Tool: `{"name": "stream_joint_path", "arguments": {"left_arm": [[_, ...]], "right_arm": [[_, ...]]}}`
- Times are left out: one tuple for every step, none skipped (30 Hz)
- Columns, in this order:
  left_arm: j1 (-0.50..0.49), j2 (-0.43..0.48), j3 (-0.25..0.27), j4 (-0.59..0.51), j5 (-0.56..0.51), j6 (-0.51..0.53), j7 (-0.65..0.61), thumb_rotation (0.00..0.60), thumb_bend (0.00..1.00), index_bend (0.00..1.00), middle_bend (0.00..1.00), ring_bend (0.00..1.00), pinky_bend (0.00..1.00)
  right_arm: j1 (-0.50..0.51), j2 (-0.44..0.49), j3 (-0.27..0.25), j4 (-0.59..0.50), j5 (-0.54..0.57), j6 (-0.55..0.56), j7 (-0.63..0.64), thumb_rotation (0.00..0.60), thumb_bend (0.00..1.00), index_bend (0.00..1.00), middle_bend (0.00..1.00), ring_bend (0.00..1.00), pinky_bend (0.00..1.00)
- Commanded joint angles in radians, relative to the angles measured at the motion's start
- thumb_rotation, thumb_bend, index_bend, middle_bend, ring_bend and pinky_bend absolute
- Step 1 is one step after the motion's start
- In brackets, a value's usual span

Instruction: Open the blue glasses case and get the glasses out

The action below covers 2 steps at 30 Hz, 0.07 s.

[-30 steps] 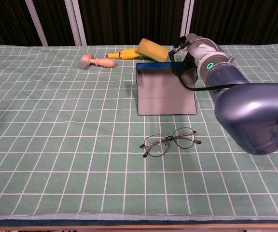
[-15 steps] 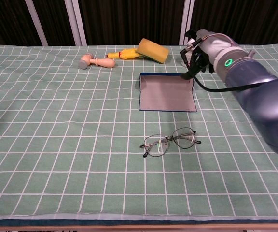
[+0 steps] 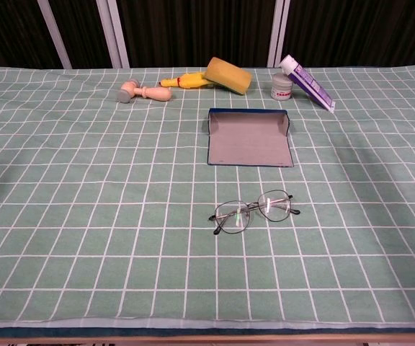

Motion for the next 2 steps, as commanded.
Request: {"name": "stream_joint_path", "arguments": {"left_arm": [[0.004, -0.005, 0.001, 0.005, 0.006, 0.01, 0.01, 0.6, 0.0, 0.0, 0.0, 0.0, 0.0], [0.005, -0.006, 0.002, 0.007, 0.007, 0.012, 0.014, 0.6, 0.0, 0.0, 0.0, 0.0, 0.0]], "right_arm": [[-0.111, 0.089, -0.096, 0.007, -0.092, 0.072, 0.109, 0.6, 0.01, 0.0, 0.0, 0.0, 0.24], [-0.131, 0.102, -0.107, 0.025, -0.102, 0.079, 0.139, 0.6, 0.01, 0.0, 0.0, 0.0, 0.24]]}}
